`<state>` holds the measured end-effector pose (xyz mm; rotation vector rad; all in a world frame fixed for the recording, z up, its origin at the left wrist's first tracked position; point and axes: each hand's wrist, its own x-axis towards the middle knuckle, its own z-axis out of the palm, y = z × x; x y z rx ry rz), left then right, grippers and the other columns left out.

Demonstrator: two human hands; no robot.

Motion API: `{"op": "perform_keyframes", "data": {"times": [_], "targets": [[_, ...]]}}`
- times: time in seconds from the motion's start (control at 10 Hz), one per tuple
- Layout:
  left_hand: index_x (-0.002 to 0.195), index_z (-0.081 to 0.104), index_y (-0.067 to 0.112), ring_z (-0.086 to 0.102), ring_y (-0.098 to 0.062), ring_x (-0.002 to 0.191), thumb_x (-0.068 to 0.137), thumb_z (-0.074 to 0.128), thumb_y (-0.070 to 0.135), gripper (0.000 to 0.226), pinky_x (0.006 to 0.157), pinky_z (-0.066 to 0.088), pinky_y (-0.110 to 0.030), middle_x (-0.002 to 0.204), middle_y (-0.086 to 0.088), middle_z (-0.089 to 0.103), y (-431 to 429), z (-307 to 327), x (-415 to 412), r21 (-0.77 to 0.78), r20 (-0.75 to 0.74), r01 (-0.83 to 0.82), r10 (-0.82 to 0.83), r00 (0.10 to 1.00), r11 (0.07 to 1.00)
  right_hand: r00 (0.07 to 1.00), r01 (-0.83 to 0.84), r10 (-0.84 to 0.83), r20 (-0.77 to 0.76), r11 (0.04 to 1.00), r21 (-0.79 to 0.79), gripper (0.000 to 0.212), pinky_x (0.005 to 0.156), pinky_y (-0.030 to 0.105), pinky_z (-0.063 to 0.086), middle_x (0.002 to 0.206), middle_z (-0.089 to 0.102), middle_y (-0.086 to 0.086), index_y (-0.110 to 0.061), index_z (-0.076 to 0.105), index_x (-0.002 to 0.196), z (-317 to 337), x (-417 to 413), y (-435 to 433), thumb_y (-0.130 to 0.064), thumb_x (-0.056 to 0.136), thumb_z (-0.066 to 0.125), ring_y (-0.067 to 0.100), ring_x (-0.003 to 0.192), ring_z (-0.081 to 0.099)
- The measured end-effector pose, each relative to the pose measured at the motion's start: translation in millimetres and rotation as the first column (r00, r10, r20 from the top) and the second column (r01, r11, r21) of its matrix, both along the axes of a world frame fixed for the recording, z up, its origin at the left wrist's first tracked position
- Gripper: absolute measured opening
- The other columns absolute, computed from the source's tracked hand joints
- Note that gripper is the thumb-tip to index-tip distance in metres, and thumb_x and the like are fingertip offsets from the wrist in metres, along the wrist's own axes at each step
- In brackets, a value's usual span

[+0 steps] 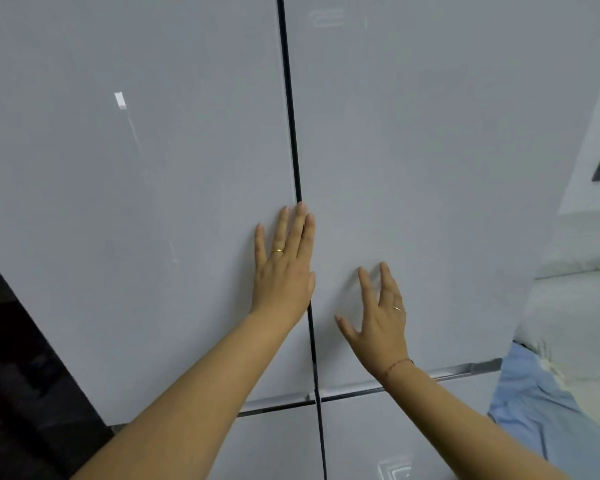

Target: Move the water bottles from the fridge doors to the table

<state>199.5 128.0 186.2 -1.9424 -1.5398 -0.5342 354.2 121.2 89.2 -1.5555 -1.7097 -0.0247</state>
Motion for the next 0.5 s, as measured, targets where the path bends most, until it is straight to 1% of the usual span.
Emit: {"op": "perform_keyframes", "data": {"times": [0.1,0.2,0.3,0.4,0.5], "targets": [[0.153,0.001,0.011,-0.005,-0.026,0.150,0.083,0.066,0.033,0.098,0.117,0.003,-0.057,0.158,-0.004,-0.015,0,0,2,-0.022,0.006,0.006,-0.006,1.000,1.000,1.000,0.007,-0.007,0.005,1.000,0.012,0.091,0.114,0.044,0.017,0.159,0.004,0.014,-0.028,0.012,0.148,-2,-1,1,-0.040,0.077,0.068,0.035,0.144,0.015],[0.153,0.000,0.011,-0.007,-0.024,0.149,0.083,0.066,0.033,0.099,0.117,0.004,-0.058,0.158,-0.003,-0.017,1,1,0,-0.024,0.018,-0.003,0.003,1.000,1.000,1.000,-0.003,0.003,-0.004,1.000,-0.002,0.091,0.114,0.045,0.018,0.159,0.003,0.013,-0.029,0.012,0.148,0,-1,1,-0.039,0.078,0.068,0.034,0.144,0.013],[0.153,-0.002,0.012,-0.007,-0.024,0.149,0.085,0.064,0.035,0.098,0.117,0.002,-0.058,0.160,-0.003,-0.014,0,-3,0,-0.009,0.013,0.001,-0.001,1.000,1.000,1.000,-0.018,0.018,-0.001,1.000,-0.025,0.087,0.115,0.045,0.015,0.160,0.001,0.013,-0.026,0.016,0.150,1,1,-1,-0.040,0.080,0.067,0.033,0.145,0.011],[0.153,0.010,0.011,0.004,-0.026,0.150,0.079,0.070,0.036,0.098,0.116,0.012,-0.058,0.163,-0.006,0.005,1,3,-6,0.039,0.002,-0.009,0.009,1.000,0.999,0.998,-0.057,0.056,-0.024,0.997,-0.046,0.083,0.116,0.042,0.013,0.160,0.001,0.010,-0.025,0.018,0.150,14,3,-4,-0.042,0.083,0.064,0.028,0.147,0.009],[0.149,0.025,0.012,0.016,-0.027,0.145,0.071,0.078,0.033,0.097,0.116,0.023,-0.054,0.160,-0.009,0.015,-21,-36,-19,0.096,0.126,0.032,-0.044,0.991,0.995,0.984,-0.134,0.130,-0.124,0.991,-0.029,0.078,0.114,0.039,0.018,0.159,0.011,0.005,-0.026,0.023,0.148,19,12,-23,-0.040,0.084,0.064,0.023,0.145,0.016]]}}
